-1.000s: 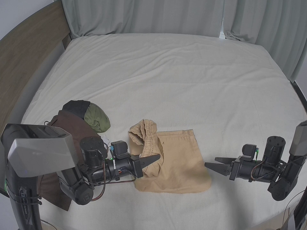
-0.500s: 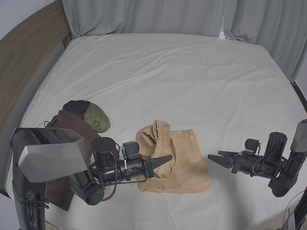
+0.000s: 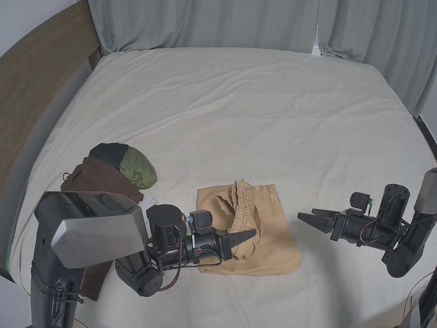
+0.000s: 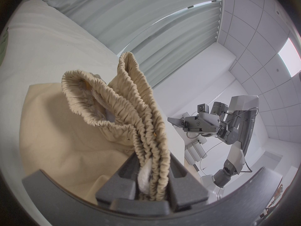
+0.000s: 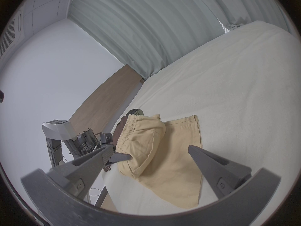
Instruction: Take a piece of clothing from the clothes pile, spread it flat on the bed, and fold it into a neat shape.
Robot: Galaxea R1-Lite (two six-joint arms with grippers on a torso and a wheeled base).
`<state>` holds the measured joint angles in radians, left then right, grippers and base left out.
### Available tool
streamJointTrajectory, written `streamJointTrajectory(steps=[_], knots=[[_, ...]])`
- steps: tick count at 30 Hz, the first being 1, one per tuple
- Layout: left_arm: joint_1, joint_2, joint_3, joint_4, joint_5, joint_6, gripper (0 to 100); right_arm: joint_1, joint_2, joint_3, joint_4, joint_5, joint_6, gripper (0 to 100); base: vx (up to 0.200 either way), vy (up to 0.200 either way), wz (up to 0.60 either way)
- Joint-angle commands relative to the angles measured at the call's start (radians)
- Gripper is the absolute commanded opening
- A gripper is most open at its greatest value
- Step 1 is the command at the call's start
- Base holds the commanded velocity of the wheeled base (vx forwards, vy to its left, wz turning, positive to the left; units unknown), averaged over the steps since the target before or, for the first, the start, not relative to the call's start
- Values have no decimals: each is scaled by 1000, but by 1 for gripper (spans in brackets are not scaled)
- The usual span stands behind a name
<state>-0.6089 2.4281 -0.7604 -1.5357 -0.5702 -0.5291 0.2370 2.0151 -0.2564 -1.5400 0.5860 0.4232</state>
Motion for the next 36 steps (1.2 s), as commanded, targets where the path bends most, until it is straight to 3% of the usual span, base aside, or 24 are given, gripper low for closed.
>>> streamJointTrajectory(steps=[1, 11, 12, 27, 36], knots=[[-8, 40, -20, -3, 3, 0, 0, 1, -1, -1, 0, 0, 0, 100, 0, 0, 0], [-12, 62, -51, -6, 16, 0, 0, 1, -1, -3, 0, 0, 0, 100, 0, 0, 0], [-12, 63, -53, -6, 21, 0, 100, 1, -1, -3, 0, 0, 0, 100, 0, 0, 0], [1, 60, -68, -12, 70, 14, 100, 1, -1, 2, 0, 0, 0, 100, 0, 0, 0], [75, -78, 43, -11, 59, 55, 100, 11, 1, 9, 0, 0, -3, 100, 0, 0, 0]])
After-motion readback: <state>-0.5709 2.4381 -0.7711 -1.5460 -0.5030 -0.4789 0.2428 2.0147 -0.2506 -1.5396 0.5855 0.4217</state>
